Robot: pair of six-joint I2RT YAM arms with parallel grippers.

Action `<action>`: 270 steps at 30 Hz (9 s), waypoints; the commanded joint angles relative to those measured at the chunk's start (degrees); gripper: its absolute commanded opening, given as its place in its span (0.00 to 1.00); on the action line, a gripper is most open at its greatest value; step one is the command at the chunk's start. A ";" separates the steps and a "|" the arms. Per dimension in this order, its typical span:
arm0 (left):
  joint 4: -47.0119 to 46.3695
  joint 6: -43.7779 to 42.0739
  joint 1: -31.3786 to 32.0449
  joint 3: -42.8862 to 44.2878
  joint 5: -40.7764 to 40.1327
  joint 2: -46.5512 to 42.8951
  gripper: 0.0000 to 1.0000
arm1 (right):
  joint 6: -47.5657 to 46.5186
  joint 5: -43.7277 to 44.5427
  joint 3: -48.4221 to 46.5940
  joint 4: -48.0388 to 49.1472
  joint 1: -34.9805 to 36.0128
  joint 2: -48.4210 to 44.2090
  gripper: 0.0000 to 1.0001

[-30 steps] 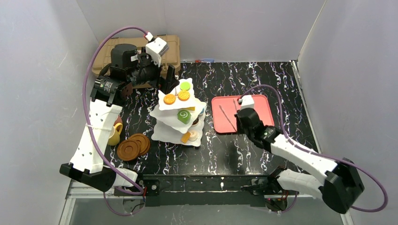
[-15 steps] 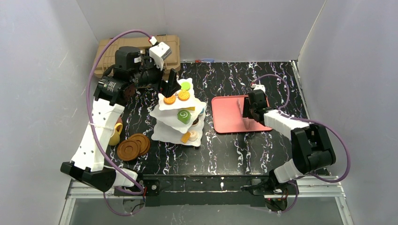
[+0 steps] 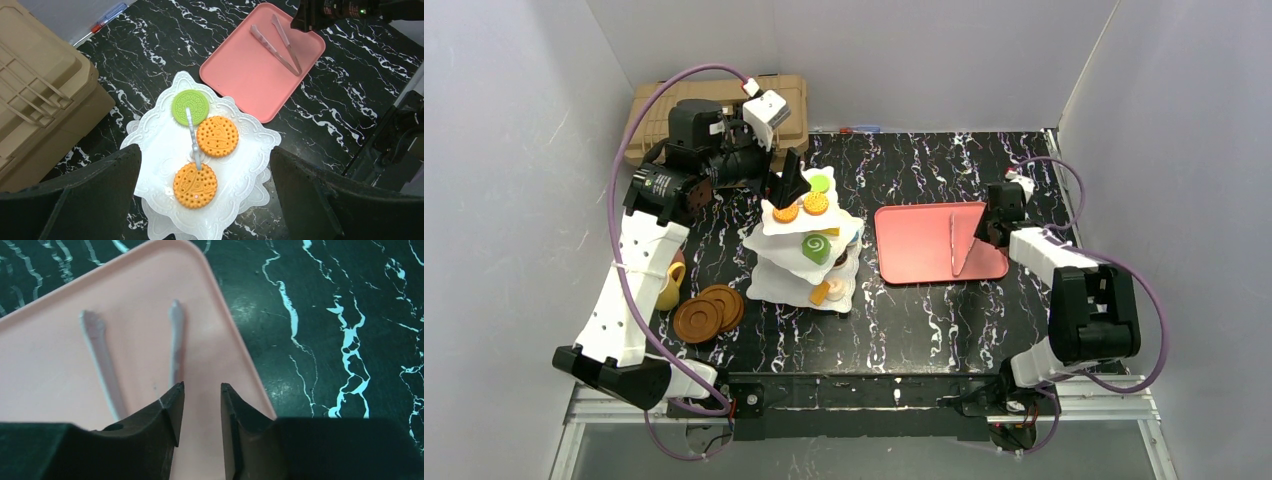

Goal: Serve the afternoon tea
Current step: Place the clamp on the tray, then move the tray at the center of the board, then move the desert table to the center of the board, then move the coaster to the center of the board.

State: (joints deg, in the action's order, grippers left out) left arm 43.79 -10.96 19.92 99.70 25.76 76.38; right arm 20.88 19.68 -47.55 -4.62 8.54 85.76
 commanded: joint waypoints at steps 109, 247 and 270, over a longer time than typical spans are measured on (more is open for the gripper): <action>-28.50 -5.96 8.64 24.17 3.75 30.60 0.64 | 5.62 -3.11 7.83 7.18 4.52 -21.69 0.09; 0.00 -82.55 -18.39 -51.86 -7.19 -1.37 0.98 | 2.00 16.55 8.39 3.91 57.47 2.59 0.28; -0.05 -84.15 -13.47 -51.57 -14.46 3.40 0.98 | 7.11 19.85 8.93 -5.39 57.03 -17.30 0.31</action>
State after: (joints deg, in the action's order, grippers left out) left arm 42.61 -93.60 5.56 50.78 12.43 80.07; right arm 27.07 37.78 -35.77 -9.85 65.69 69.17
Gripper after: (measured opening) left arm 0.981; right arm 0.308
